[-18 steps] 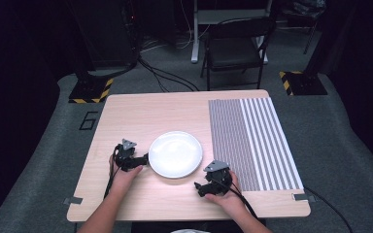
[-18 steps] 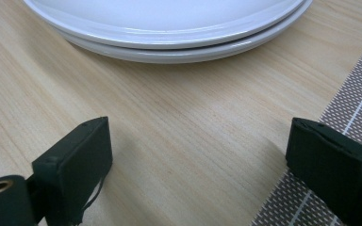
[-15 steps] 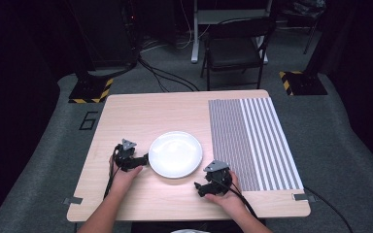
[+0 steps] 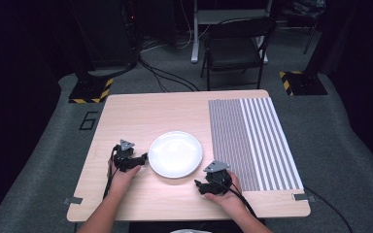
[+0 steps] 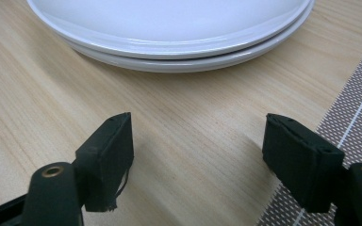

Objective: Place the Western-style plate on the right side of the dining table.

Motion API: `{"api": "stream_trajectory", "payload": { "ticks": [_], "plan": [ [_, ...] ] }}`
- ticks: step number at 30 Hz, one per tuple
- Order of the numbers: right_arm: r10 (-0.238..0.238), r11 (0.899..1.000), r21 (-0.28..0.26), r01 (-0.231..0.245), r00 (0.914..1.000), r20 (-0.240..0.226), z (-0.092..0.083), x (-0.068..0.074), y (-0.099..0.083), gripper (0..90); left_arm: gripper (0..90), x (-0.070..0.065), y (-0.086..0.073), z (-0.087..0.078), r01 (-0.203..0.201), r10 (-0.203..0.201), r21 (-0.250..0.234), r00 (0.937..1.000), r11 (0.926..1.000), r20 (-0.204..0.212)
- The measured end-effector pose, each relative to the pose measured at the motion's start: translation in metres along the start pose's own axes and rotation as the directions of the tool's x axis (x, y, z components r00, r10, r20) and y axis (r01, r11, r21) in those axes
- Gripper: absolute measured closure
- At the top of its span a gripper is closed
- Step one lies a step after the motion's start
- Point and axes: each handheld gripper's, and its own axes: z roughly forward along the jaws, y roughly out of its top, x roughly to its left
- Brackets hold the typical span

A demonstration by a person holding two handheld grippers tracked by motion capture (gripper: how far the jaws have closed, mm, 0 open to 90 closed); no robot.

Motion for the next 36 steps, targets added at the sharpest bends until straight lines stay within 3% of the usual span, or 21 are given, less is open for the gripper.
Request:
{"api": "stream_trajectory", "payload": {
  "ticks": [10, 13, 20, 27, 30, 36],
  "plan": [
    [0.008, 1.0, -0.018, -0.008, 1.0, 0.003, -0.001, 0.002, 0.0, 39.7, 41.7, 0.003, 0.0, -0.002, 0.025, -0.025, -0.003, 0.9996, 0.9997, -0.013],
    [0.043, 0.999, -0.029, -0.042, 0.9987, 0.026, -0.003, 0.003, -0.001, 48.4, 43.8, 0.004, 0.001, -0.003, 0.038, -0.038, 0.01, 0.9992, 0.9992, -0.01],
    [0.058, 0.998, -0.04, -0.056, 0.9972, 0.048, -0.006, 0.002, 0.0, 48.9, 45.2, 0.001, 0.005, -0.01, 0.022, -0.022, 0.011, 0.9997, 0.9997, -0.009],
    [0.104, 0.994, -0.047, -0.1, 0.992, 0.073, -0.01, -0.005, 0.001, 50.4, 49.6, 0.001, 0.01, -0.019, 0.065, -0.065, -0.004, 0.9975, 0.9978, 0.028],
    [0.122, 0.992, -0.053, -0.118, 0.9896, 0.077, -0.012, -0.007, 0.001, 50.2, 50.7, 0.003, 0.014, -0.026, 0.104, -0.103, -0.017, 0.993, 0.9944, 0.058],
    [0.143, 0.989, -0.056, -0.139, 0.9866, 0.078, -0.014, -0.009, 0.002, 50.0, 53.3, 0.003, 0.019, -0.032, 0.129, -0.125, -0.024, 0.9868, 0.9914, 0.103]
  ]
}}
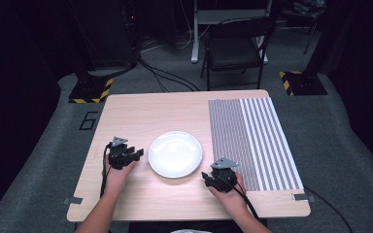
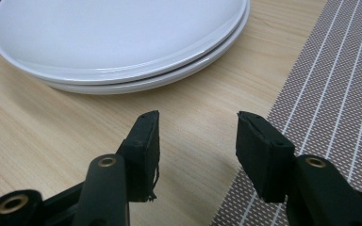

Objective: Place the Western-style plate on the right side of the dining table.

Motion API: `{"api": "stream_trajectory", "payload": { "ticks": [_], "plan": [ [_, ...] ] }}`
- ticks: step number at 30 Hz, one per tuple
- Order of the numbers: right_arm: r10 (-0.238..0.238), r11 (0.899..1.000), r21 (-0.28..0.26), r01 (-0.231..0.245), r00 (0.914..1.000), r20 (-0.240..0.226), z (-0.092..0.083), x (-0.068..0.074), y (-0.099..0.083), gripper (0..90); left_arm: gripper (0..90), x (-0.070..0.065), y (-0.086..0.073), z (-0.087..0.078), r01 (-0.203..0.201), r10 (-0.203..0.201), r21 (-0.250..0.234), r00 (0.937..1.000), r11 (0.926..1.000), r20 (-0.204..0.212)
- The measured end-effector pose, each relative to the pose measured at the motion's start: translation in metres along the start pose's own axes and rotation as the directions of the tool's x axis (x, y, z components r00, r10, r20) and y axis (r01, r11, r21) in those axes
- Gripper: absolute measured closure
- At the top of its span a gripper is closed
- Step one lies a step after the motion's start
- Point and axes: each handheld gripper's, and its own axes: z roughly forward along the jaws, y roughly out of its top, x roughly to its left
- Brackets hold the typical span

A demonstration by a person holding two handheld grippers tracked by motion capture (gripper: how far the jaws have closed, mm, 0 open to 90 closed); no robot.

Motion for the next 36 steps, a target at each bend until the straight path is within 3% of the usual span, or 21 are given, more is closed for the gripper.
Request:
{"api": "stream_trajectory", "payload": {
  "ticks": [4, 8, 16, 21, 30, 36],
  "plan": [
    [0.01, 1.0, 0.001, -0.01, 0.9999, 0.006, -0.001, -0.002, 0.0, 50.4, 55.0, -0.003, 0.003, -0.002, 0.013, -0.013, 0.005, 0.9991, 0.9999, 0.041],
    [0.023, 1.0, 0.007, -0.023, 0.9997, 0.011, -0.001, -0.004, 0.0, 52.5, 59.2, -0.008, 0.005, 0.0, 0.047, -0.048, 0.015, 0.9942, 0.9988, 0.096],
    [0.047, 0.999, 0.01, -0.048, 0.9987, 0.017, -0.003, -0.008, -0.002, 53.0, 61.2, -0.014, 0.01, 0.008, 0.065, -0.071, 0.05, 0.9885, 0.9966, 0.133],
    [0.073, 0.997, 0.017, -0.073, 0.9973, 0.015, -0.004, -0.011, -0.003, 52.9, 61.0, -0.015, 0.01, 0.013, 0.078, -0.089, 0.07, 0.9811, 0.9945, 0.172],
    [0.089, 0.996, 0.023, -0.09, 0.9958, 0.021, -0.005, -0.015, -0.006, 51.8, 61.0, -0.018, 0.011, 0.018, 0.078, -0.094, 0.09, 0.9769, 0.9929, 0.192],
    [0.097, 0.995, 0.023, -0.097, 0.9949, 0.028, -0.006, -0.016, -0.007, 51.3, 60.8, -0.018, 0.012, 0.019, 0.077, -0.092, 0.09, 0.9791, 0.9929, 0.181]
  ]
}}
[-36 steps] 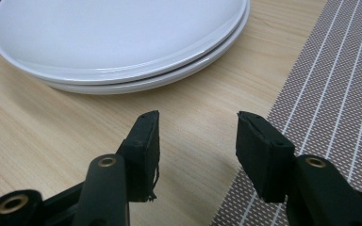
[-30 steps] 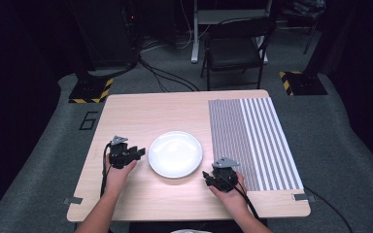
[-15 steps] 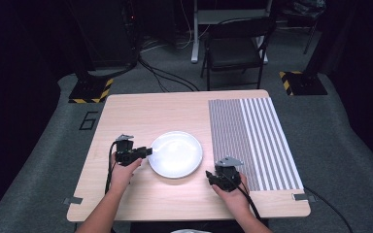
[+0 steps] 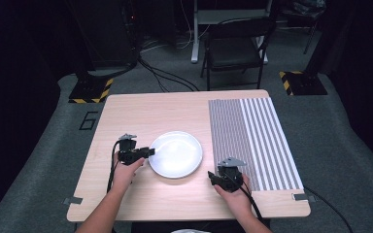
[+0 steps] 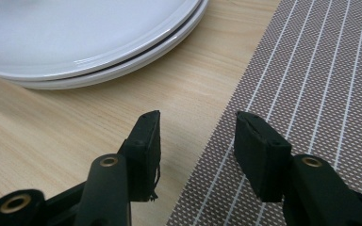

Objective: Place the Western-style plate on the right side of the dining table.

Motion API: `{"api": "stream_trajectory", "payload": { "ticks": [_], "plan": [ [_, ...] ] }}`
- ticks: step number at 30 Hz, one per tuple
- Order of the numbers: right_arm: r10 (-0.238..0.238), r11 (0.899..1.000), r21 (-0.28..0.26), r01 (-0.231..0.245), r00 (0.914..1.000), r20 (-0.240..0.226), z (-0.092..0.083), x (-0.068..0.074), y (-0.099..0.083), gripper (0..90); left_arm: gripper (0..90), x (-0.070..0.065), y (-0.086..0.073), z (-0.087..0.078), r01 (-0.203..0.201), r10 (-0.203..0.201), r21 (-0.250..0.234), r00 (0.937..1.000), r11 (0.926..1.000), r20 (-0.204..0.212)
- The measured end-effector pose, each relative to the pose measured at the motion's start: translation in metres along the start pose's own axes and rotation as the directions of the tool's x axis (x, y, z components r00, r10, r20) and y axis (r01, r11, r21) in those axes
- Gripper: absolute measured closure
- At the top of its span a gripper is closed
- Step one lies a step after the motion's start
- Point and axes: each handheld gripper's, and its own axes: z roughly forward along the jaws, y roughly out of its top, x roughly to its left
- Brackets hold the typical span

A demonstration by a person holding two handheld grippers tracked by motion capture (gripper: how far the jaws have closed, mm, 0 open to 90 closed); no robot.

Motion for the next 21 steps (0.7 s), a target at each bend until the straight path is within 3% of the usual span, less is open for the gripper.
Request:
{"api": "stream_trajectory", "payload": {
  "ticks": [11, 16, 21],
  "plan": [
    [-0.002, 1.0, -0.008, 0.002, 1.0, 0.003, -0.001, -0.002, 0.007, 50.8, 59.7, -0.001, -0.002, 0.003, 0.0, 0.0, 0.014, 1.0, 0.9999, 0.0],
    [0.033, 0.998, -0.049, -0.032, 0.9994, 0.011, 0.002, -0.009, 0.023, 50.4, 58.7, -0.002, -0.003, 0.005, 0.001, -0.002, 0.015, 0.9999, 0.9999, 0.015],
    [0.052, 0.997, -0.059, -0.051, 0.9986, 0.008, 0.009, -0.006, 0.037, 50.2, 56.7, -0.002, -0.003, 0.005, 0.012, -0.013, 0.015, 0.9996, 0.9998, 0.025]
  ]
}}
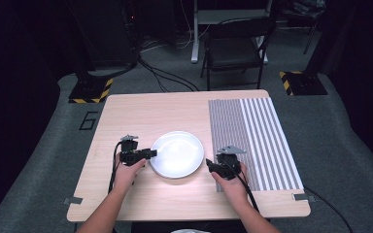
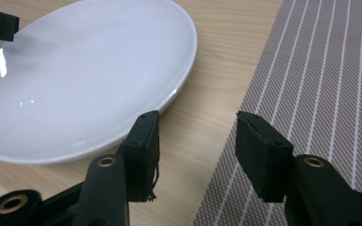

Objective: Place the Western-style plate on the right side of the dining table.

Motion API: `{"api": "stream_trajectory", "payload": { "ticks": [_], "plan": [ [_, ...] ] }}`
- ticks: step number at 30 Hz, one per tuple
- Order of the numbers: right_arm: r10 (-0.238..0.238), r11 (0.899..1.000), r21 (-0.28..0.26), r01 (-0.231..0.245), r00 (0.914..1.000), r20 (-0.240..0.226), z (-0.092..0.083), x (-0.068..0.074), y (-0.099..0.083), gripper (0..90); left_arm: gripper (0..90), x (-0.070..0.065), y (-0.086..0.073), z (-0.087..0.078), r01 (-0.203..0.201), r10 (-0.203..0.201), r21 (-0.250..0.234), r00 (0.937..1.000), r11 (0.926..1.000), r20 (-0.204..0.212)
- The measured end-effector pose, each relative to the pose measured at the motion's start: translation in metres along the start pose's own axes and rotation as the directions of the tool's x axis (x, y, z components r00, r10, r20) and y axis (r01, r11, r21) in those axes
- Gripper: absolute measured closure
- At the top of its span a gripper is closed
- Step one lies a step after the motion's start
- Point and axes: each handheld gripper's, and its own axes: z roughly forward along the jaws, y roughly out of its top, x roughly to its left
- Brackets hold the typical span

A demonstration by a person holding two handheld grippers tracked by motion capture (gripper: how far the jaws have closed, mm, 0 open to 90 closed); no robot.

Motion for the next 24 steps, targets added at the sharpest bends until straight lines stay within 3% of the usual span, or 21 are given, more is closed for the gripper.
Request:
{"api": "stream_trajectory", "payload": {
  "ticks": [7, 10, 12, 14, 24],
  "plan": [
    [0.006, 0.999, 0.036, -0.007, 1.0, 0.001, 0.019, 0.009, 0.008, 51.3, 55.4, -0.001, 0.0, 0.0, -0.007, 0.007, -0.001, 1.0, 1.0, -0.001],
    [0.028, 0.999, 0.025, -0.028, 0.9993, 0.024, 0.021, 0.008, 0.01, 51.2, 55.4, -0.001, 0.0, 0.0, -0.007, 0.007, 0.001, 1.0, 1.0, 0.001],
    [0.066, 0.998, -0.002, -0.066, 0.9978, -0.001, 0.02, 0.007, 0.012, 50.1, 55.6, -0.001, 0.0, 0.0, -0.009, 0.009, 0.007, 0.9999, 0.9999, 0.006],
    [0.071, 0.997, -0.016, -0.071, 0.9975, -0.005, 0.019, 0.008, 0.014, 49.1, 55.6, -0.001, 0.0, 0.001, -0.018, 0.018, 0.003, 0.9998, 0.9998, 0.005],
    [0.067, 0.997, 0.044, -0.065, 0.9974, -0.028, 0.037, 0.018, 0.015, 45.5, 55.4, -0.004, 0.0, 0.002, -0.034, 0.034, 0.011, 0.9994, 0.9994, 0.004]
  ]
}}
